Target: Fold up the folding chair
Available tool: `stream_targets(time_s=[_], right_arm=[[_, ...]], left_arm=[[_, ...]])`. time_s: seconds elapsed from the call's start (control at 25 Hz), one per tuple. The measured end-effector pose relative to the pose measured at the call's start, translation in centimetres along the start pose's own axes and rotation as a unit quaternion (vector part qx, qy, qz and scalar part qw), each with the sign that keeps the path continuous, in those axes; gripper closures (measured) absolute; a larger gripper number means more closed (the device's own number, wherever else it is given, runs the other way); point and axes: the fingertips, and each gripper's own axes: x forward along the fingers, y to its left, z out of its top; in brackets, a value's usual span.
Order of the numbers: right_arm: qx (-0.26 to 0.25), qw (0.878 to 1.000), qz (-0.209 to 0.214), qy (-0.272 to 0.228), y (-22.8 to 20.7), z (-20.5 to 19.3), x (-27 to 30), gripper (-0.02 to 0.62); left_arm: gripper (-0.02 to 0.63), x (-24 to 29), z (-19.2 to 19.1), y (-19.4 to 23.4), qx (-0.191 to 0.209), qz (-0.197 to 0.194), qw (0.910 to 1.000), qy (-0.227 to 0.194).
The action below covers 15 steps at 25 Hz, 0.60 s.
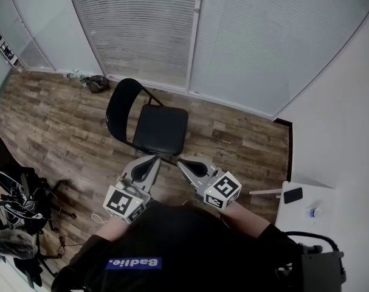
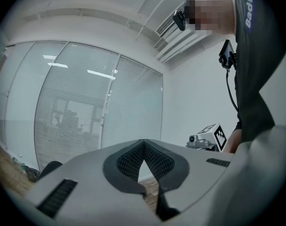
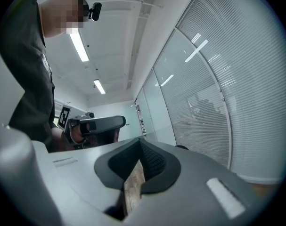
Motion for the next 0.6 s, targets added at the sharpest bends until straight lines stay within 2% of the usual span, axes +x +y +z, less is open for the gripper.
stream_targets(time_s=[0.24, 0.4, 0.6], right_arm=[[-0.002, 1.000, -0.013, 0.013, -1.9, -0.1, 2.6, 0.594], [-0.002, 0.999, -0.032, 0.018, -3.7, -0.5, 6.2, 0.594], [-0.009, 0.998, -0.052, 0.035, -6.8, -0.6, 12.2, 0.594]], left_arm=[[0.601, 0.8, -0.3, 3.2, 0.000, -0.004, 1.0000, 0.001], [0.601, 1.4, -0.3, 7.5, 0.011, -0.009, 0.9999, 0.009], [0.601, 3.3, 0.2, 14.6, 0.000, -0.025, 0.9996, 0.013]])
